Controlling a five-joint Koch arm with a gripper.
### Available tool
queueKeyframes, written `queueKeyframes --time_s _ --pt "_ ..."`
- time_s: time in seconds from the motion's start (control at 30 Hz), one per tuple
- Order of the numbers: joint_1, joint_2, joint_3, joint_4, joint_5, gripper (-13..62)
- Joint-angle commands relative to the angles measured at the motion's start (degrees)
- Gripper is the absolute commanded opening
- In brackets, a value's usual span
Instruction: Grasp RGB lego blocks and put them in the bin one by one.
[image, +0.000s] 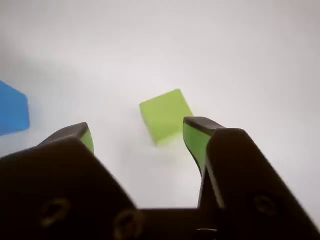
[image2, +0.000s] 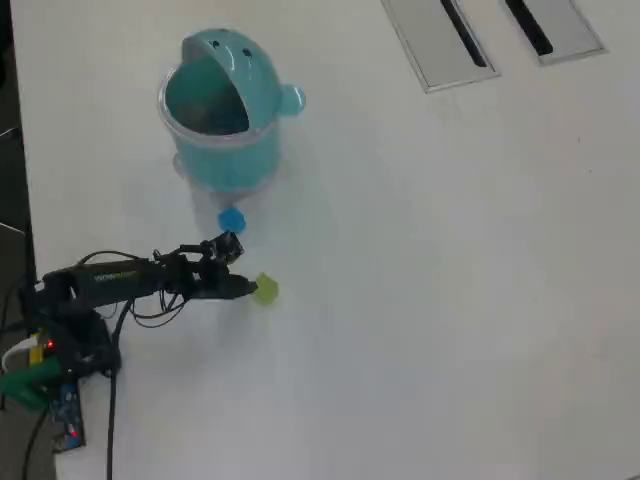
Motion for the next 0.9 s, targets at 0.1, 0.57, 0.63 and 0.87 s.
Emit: queueKeyframes --time_s 0.1,0.57,0.63,0.87 --pt "0.62 -3.87 -4.75 -6.42 -1.49 33.9" --pt "3.16 -12.39 -6.86 -10.37 -2.37 33.9" --pt "3.78 -13.36 -7.03 -10.81 -2.46 33.9" --pt "3.87 -15.47 -6.86 -11.78 -2.9 33.9"
